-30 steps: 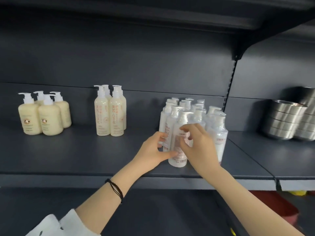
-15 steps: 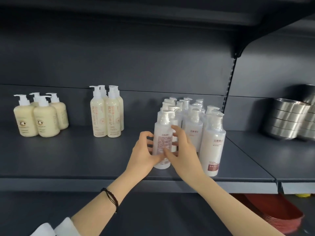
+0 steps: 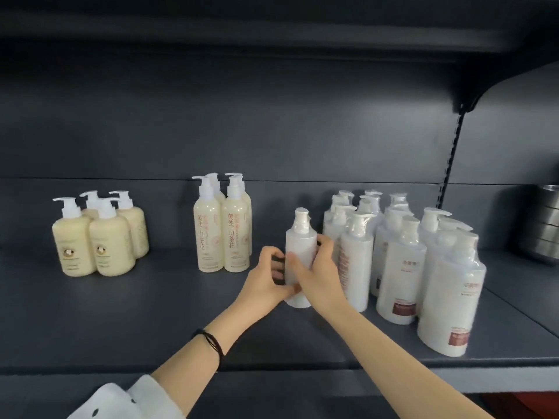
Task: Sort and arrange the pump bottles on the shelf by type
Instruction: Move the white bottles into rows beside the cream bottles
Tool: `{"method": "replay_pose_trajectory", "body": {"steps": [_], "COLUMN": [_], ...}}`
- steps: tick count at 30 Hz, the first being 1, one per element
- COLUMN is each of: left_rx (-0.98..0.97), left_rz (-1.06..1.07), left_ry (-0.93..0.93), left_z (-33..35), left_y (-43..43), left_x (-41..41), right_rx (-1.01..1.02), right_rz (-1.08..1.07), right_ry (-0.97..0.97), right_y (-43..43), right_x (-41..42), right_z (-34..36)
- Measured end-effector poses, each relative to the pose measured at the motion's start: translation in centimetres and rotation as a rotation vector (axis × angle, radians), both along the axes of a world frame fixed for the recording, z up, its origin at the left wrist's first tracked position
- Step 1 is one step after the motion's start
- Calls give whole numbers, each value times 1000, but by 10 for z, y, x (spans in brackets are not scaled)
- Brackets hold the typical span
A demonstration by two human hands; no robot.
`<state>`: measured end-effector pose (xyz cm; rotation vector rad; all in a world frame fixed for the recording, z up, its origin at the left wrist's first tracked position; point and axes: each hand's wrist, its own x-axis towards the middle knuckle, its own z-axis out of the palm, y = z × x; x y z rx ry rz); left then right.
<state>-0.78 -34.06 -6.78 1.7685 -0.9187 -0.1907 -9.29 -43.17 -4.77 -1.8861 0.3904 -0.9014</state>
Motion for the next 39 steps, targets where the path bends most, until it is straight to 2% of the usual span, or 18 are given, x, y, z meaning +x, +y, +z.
{"method": "replay_pose_trajectory", "body": {"steps": [2, 5, 7, 9, 11, 18, 23, 28, 35, 39], "left_rx": [-21, 2, 12, 24, 17, -39, 25, 9, 11, 29], "left_rz": [-74, -206, -203, -162, -119, 134, 88, 31, 94, 151], "left_ry": [100, 185, 164, 106, 55, -66, -55, -7, 6, -69], "left_z": [0, -2, -4, -3, -3, -12, -16, -17, -21, -25], "left_y": [1, -4, -8, -13, -17, -37, -37, -25, -25, -26], "left_x": [18, 34, 39, 42, 41, 51, 54, 55, 50, 51], "right_rx": [-46, -96, -182, -283, -267, -183, -92, -37, -116, -179], "right_rz": [-57, -264, -441, -586, -626, -573, -491, -422, -383, -336], "right_ry": [-19, -146, -191, -150, -98, -127, -134, 18, 170, 205], "right_y": [-3, -3, -5, -12, -19, -23, -23, -33, -32, -28], "right_x": [1, -17, -27, -29, -28, -32, -38, -39, -35, -21], "right_z": [-5, -15, -21, -24, -23, -25, -30, -33, -25, -21]}}
